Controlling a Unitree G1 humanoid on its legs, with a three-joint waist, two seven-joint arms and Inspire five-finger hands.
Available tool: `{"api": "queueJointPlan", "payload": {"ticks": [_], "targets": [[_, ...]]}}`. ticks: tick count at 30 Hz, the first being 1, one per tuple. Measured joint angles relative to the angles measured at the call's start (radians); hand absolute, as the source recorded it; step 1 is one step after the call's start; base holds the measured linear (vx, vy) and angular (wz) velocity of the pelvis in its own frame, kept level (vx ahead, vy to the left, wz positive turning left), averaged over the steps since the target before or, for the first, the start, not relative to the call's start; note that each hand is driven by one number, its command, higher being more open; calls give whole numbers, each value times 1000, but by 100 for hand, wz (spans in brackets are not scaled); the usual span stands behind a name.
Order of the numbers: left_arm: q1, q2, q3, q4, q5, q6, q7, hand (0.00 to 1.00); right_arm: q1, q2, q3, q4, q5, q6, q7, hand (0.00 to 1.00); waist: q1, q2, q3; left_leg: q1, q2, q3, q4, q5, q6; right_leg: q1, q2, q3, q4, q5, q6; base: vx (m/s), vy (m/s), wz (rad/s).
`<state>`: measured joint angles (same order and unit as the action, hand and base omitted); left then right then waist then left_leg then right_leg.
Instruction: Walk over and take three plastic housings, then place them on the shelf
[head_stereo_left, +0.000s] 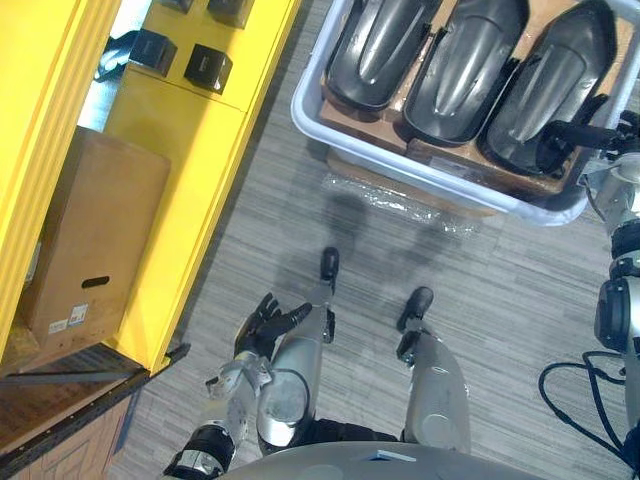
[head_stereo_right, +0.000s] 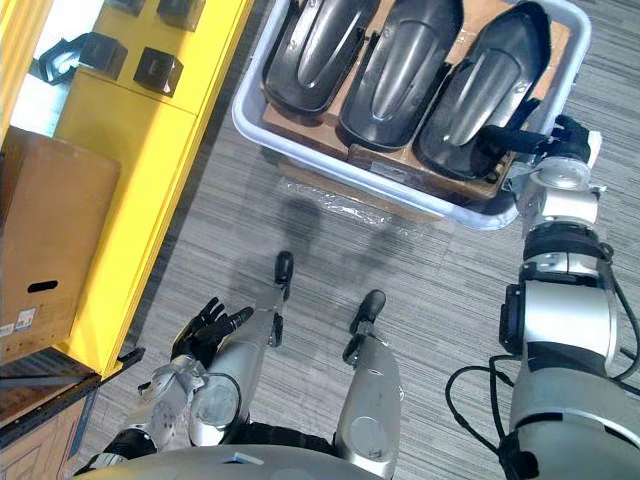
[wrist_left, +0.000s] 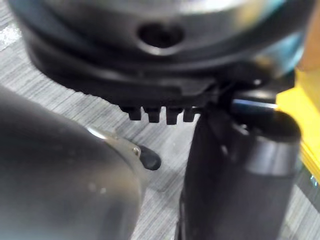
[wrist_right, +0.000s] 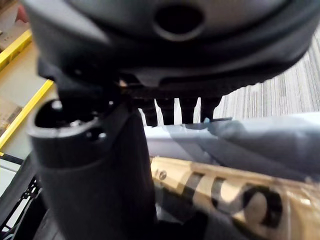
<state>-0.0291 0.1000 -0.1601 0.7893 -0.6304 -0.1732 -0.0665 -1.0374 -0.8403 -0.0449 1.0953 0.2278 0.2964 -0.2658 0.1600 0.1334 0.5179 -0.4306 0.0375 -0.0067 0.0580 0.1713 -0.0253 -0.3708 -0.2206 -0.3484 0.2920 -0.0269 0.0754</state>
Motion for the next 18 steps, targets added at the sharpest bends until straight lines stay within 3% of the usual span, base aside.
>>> {"api": "queueJointPlan", "payload": {"ticks": [11,15,18], "targets": [[0,-3,-1,-18,0,-4,-10,100,-14,-1,73,-12,-126,33,52,0,-5,1,-1,67,16,2,-70,43,-13,-2,-1,-1,69,-46,-19,3,-53,0],[3,1,-1,-23,0,1,-9,100,-19,1,73,-12,-164,75,56,0,-6,-2,0,116,24,6,-90,48,-13,54,14,-1,31,-40,-13,14,-15,-1],[27,8,-1,-49,0,1,-9,100,-18,18,61,-12,-186,82,61,0,-26,-10,1,163,26,16,-115,50,-13,93,18,2,12,-38,-8,42,-28,-9]]}}
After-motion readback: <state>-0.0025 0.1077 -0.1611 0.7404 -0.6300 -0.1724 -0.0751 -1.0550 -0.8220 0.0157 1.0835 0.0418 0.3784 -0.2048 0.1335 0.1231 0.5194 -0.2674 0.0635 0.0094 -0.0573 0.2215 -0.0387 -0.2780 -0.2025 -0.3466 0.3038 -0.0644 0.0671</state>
